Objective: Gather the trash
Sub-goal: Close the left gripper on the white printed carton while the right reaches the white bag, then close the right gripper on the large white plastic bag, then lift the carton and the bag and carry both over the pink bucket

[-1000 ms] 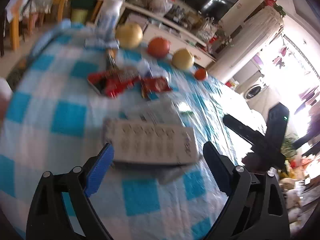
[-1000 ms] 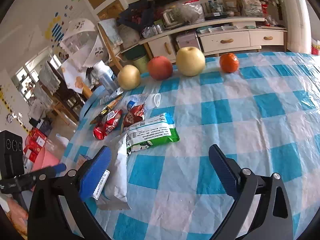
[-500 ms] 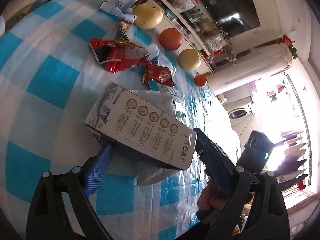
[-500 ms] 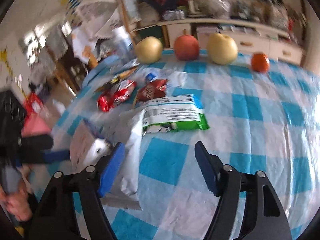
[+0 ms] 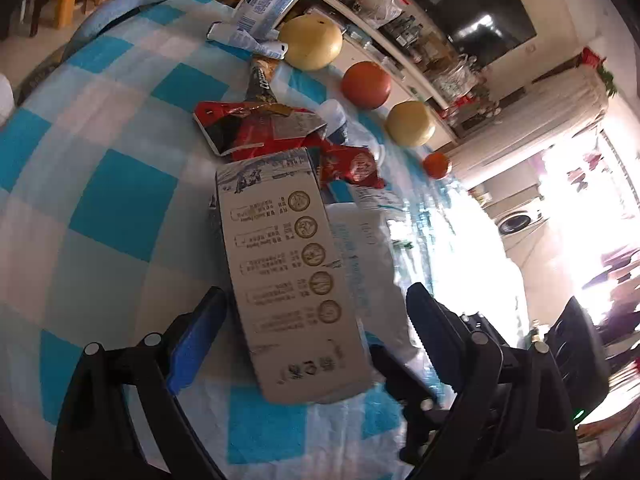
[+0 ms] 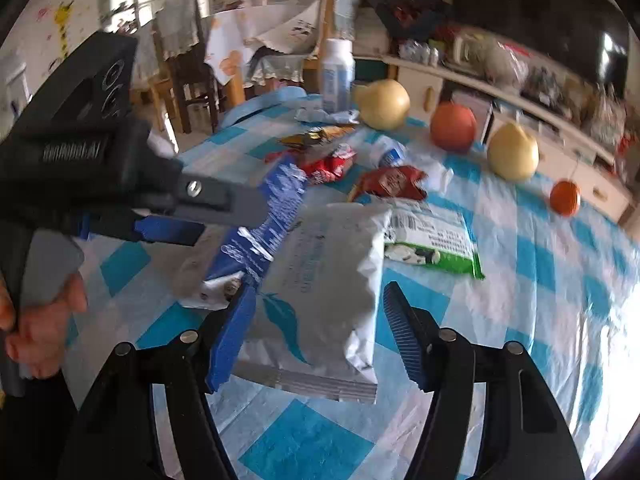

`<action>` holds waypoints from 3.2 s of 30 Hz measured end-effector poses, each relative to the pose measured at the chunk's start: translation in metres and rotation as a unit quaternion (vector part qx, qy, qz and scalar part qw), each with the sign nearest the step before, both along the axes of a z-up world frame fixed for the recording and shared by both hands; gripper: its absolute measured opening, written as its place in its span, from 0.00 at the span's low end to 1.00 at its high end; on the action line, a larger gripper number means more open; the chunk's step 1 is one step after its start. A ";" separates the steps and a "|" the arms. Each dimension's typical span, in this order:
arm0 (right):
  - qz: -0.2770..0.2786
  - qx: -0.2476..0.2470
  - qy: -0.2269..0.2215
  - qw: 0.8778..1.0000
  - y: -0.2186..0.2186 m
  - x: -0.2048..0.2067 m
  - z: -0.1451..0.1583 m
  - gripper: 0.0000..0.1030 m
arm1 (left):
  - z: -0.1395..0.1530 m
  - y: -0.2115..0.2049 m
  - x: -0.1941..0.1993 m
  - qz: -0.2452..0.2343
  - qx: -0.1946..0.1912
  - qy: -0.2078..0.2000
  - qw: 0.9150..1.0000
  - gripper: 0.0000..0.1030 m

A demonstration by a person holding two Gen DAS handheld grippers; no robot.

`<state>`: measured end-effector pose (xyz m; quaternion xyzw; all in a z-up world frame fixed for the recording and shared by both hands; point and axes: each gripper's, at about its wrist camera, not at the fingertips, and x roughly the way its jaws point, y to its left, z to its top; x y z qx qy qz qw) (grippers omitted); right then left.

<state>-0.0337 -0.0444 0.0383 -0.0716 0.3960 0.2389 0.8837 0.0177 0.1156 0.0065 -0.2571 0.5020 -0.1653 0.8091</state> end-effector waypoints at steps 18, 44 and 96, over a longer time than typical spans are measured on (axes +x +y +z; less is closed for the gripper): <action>-0.029 0.161 0.108 0.981 -0.022 0.028 -0.028 0.62 | -0.008 0.007 0.008 0.010 0.058 -0.015 0.998 0.63; -0.044 0.282 0.139 0.948 -0.027 0.030 -0.031 0.24 | 0.007 0.032 -0.015 0.012 0.038 -0.067 0.997 0.62; 0.084 0.362 0.115 0.921 0.186 -0.012 0.087 0.18 | 0.090 0.285 -0.136 0.322 0.090 -0.199 0.921 0.62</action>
